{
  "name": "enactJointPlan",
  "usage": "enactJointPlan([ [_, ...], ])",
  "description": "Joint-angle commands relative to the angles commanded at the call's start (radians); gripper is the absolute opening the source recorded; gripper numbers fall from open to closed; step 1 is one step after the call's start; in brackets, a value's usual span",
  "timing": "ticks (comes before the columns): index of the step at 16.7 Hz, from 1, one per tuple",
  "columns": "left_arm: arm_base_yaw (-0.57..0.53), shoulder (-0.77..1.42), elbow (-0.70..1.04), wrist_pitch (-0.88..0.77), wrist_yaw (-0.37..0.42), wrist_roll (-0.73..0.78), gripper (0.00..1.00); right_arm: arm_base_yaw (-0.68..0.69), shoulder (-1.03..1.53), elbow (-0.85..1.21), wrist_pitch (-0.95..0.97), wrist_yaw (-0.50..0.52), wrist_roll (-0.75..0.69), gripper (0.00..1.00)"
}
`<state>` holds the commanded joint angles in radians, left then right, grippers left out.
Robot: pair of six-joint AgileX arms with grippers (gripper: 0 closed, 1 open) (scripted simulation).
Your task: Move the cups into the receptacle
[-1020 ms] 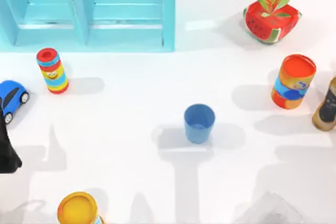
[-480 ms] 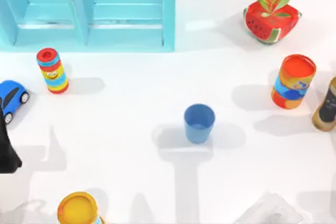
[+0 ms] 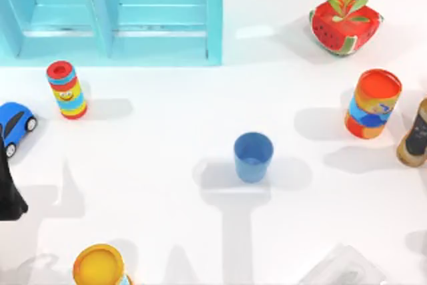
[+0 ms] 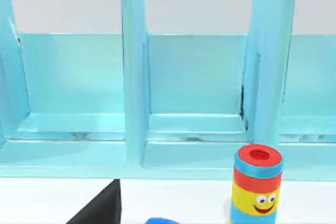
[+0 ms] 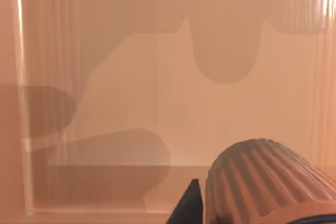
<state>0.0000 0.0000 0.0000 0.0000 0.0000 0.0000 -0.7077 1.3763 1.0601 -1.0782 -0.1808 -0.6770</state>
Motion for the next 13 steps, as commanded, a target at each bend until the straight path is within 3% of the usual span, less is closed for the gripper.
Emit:
enactJointPlan([
  [7,0.000,0.000,0.000,0.000,0.000,0.000,1.00,0.010,0.012,-0.078,0.082,0.002,0.009,0.00],
  [13,0.000,0.000,0.000,0.000,0.000,0.000,1.00,0.010,0.012,-0.078,0.082,0.002,0.009,0.45],
])
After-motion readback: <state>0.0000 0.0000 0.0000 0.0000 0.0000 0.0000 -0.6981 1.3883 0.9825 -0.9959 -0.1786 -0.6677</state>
